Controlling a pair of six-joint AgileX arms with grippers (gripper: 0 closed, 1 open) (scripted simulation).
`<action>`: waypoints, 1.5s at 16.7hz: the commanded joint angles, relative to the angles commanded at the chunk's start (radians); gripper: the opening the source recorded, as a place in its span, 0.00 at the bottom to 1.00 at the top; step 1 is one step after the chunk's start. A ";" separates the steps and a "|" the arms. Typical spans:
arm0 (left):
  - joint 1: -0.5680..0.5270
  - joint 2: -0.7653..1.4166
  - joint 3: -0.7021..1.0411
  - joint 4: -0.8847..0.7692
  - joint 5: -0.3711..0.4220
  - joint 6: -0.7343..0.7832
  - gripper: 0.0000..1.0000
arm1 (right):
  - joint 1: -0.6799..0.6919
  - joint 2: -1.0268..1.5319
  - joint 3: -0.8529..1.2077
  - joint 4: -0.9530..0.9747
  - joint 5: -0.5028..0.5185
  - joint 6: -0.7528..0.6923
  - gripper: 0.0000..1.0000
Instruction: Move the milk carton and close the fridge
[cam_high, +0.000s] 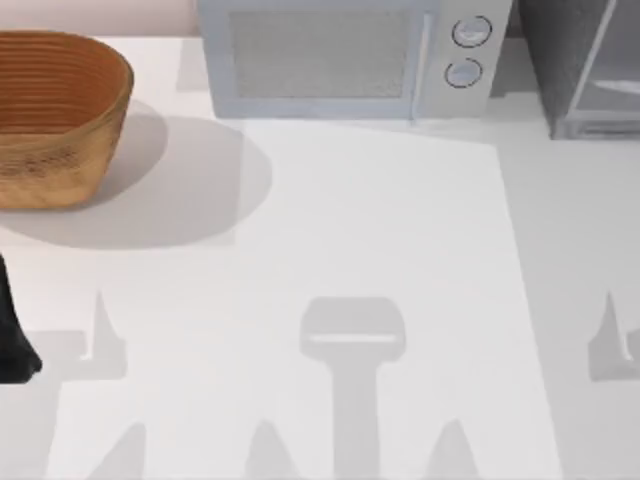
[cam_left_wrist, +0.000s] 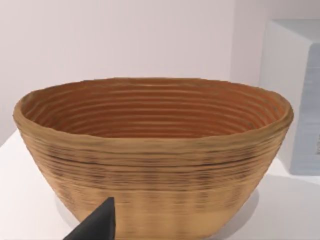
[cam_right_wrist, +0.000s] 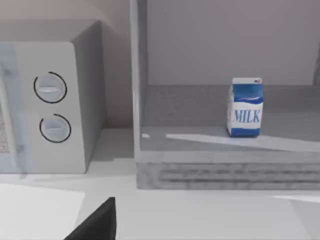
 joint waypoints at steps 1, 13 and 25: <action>0.000 0.000 0.000 0.000 0.000 0.000 1.00 | 0.000 0.000 0.000 0.000 0.000 0.000 1.00; 0.000 0.000 0.000 0.000 0.000 0.000 1.00 | -0.008 -0.227 0.193 -0.376 0.007 0.000 1.00; 0.000 0.000 0.000 0.000 0.000 0.000 1.00 | 0.001 -0.741 0.613 -1.360 0.004 -0.011 1.00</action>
